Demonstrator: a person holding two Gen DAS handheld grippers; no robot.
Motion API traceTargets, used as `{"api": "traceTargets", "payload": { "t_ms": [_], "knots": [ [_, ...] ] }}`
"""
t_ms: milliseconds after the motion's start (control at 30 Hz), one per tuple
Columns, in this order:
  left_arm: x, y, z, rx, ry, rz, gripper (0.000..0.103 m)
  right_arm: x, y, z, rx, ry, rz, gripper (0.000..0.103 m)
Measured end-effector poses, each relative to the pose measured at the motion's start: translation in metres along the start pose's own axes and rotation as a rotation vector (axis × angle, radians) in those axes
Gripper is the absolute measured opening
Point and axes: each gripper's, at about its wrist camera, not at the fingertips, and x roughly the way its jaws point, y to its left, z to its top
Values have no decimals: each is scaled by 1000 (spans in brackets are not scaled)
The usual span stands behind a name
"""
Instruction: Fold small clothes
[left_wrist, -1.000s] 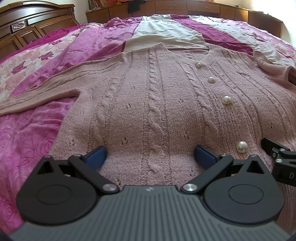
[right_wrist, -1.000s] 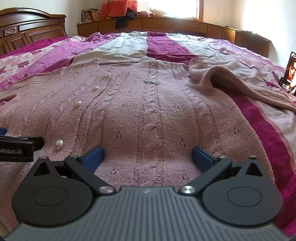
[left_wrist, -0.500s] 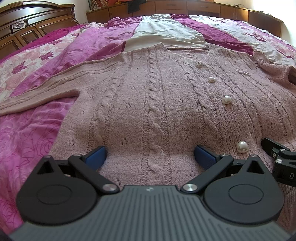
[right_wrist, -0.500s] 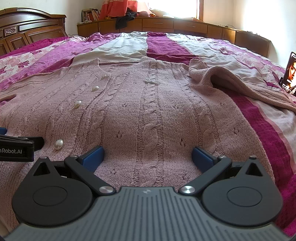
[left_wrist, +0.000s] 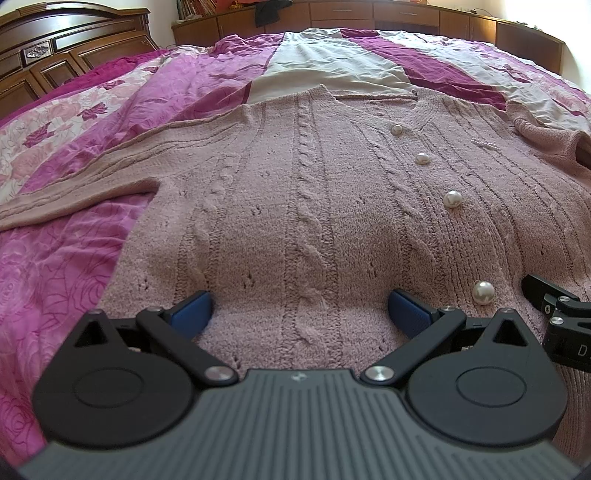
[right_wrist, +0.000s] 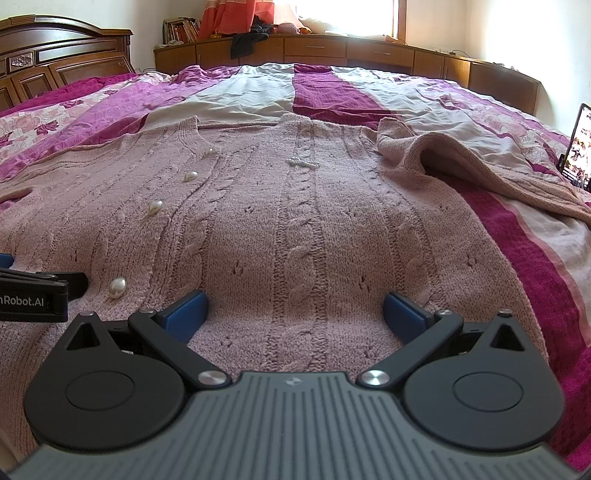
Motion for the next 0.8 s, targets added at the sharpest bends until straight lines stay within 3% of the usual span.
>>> {"api": "traceTargets", "payload": {
  "t_ms": [800],
  "knots": [
    [4,0,7,6,43,2,103,2,-1,4,0,30,7,103]
  ]
}}
